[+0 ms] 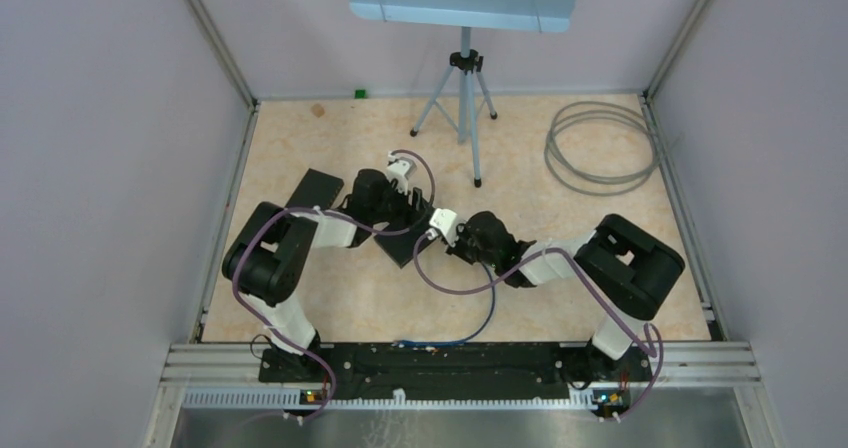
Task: Insert the plug into the switch port
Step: Insert the connector into the switch port.
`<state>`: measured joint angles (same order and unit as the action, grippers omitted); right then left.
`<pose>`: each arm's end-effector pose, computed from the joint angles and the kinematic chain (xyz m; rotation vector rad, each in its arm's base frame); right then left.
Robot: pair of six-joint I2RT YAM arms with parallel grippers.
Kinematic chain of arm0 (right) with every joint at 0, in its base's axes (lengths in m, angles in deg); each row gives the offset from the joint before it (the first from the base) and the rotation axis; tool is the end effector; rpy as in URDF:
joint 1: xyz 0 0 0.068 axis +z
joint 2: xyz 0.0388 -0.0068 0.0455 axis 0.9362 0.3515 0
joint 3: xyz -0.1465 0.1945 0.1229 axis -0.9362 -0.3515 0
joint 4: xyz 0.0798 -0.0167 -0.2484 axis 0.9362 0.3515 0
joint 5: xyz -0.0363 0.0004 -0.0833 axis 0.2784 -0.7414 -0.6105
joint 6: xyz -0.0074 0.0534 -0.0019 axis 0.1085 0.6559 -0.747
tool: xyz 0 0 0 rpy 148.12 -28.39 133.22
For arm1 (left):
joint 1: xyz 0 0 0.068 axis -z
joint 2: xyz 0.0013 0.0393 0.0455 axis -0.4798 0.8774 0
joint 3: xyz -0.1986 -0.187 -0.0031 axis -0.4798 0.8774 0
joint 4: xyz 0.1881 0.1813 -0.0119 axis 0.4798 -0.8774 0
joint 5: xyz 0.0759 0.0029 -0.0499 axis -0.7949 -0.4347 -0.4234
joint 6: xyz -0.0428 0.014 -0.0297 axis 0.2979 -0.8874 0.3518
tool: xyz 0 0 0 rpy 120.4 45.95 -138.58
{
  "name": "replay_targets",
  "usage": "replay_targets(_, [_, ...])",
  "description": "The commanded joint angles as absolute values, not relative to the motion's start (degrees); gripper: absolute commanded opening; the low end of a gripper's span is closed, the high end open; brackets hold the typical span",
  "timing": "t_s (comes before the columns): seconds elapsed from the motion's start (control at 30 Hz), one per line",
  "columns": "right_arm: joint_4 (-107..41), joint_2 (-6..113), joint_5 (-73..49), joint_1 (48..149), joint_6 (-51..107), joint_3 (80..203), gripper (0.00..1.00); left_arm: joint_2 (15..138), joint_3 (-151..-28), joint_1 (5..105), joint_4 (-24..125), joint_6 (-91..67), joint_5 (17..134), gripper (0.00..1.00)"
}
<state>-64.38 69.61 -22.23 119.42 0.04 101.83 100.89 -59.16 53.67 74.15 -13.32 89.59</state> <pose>0.2051 0.2419 0.1319 -1.2077 1.7444 0.2494 0.2998 -0.1548 0.1391 0.5199 2.1275 -0.7704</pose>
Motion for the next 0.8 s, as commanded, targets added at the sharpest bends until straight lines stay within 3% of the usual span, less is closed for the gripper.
replay_targets(0.0, [-80.9,69.9,-9.2,115.8,-5.8,105.9,0.0,102.6,-59.2,62.4,61.2,-14.2,110.1,0.69])
replay_targets(0.33, [-79.9,75.1,-19.2,114.6,0.6,111.7,0.0,102.4,-59.6,64.0,60.9,-14.3,111.2,0.68])
replay_targets(0.77, [-79.0,74.9,-14.8,120.3,5.2,113.7,0.0,103.0,-59.7,64.6,61.5,-14.0,112.0,0.66])
